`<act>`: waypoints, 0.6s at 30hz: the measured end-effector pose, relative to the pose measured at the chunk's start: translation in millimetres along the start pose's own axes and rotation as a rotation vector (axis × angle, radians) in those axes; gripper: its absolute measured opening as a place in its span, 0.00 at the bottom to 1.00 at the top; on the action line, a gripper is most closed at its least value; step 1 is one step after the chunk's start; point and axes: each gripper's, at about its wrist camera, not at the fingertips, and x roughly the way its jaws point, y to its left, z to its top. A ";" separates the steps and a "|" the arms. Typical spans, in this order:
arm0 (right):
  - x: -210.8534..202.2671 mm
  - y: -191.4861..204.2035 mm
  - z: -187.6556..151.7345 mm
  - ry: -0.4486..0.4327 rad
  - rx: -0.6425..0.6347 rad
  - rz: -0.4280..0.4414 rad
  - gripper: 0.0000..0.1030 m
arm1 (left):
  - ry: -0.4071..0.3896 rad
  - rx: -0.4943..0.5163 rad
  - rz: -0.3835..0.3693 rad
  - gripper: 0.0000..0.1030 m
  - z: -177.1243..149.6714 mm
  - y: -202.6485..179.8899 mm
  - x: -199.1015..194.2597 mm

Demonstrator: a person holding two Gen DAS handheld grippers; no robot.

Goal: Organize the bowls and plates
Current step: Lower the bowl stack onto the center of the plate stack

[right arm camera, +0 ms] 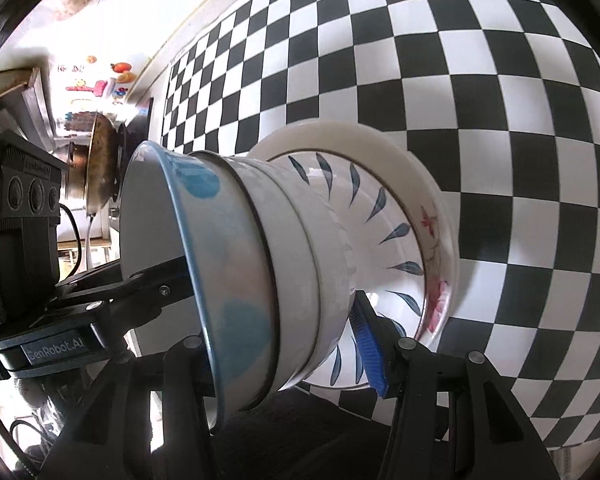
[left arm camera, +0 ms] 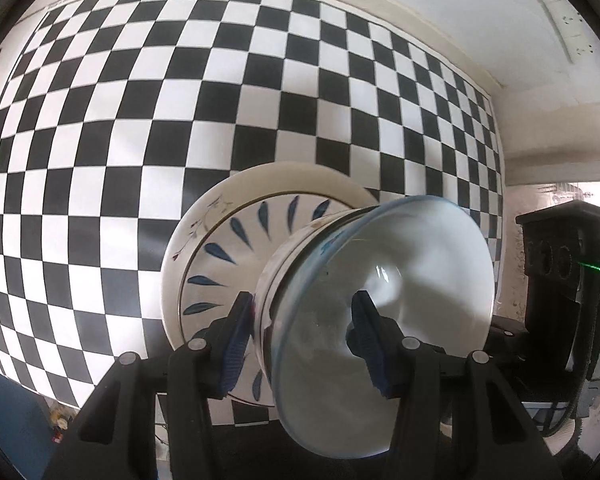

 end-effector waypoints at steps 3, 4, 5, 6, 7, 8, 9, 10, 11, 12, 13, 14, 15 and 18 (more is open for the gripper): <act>6.9 -0.8 2.3 0.011 -0.001 -0.008 0.52 | 0.006 -0.009 0.002 0.47 -0.4 4.3 6.4; 9.0 -1.8 2.5 0.014 0.000 -0.012 0.52 | 0.007 -0.012 0.000 0.46 -1.7 7.3 6.2; 11.6 0.1 5.0 0.016 0.000 -0.014 0.52 | 0.009 -0.013 0.001 0.46 -2.4 8.7 7.2; 13.5 -0.7 5.7 0.018 -0.002 -0.016 0.52 | 0.010 -0.015 0.001 0.47 -2.5 9.1 9.0; 15.5 -1.5 6.1 0.022 0.000 -0.018 0.52 | 0.009 -0.017 0.004 0.46 -1.9 9.0 11.4; 16.7 -2.3 6.6 0.025 0.001 -0.019 0.52 | 0.012 -0.019 0.003 0.46 -1.8 10.0 12.8; 18.5 -2.5 7.3 0.027 0.002 -0.021 0.52 | 0.014 -0.021 0.003 0.46 -1.8 11.1 14.3; 20.1 -2.6 7.8 0.028 0.000 -0.026 0.52 | 0.016 -0.023 0.004 0.46 -1.8 12.2 15.9; 21.1 -2.8 8.7 0.029 -0.001 -0.028 0.52 | 0.016 -0.025 0.006 0.46 -1.9 13.0 17.2; 21.3 -3.4 8.8 0.030 0.000 -0.030 0.52 | 0.017 -0.025 0.007 0.46 -1.5 14.2 18.2; 22.6 -3.7 9.2 0.032 0.001 -0.033 0.52 | 0.020 -0.025 0.009 0.46 -0.6 15.3 20.2; 22.8 -4.9 9.1 0.032 0.001 -0.035 0.52 | 0.021 -0.023 0.012 0.46 0.0 15.8 21.6; 24.8 -3.5 10.0 0.033 0.001 -0.037 0.51 | 0.019 -0.020 0.015 0.46 0.1 15.9 21.9; 24.8 -3.7 10.3 0.040 -0.004 -0.044 0.51 | 0.021 -0.016 0.019 0.46 -0.1 17.3 22.3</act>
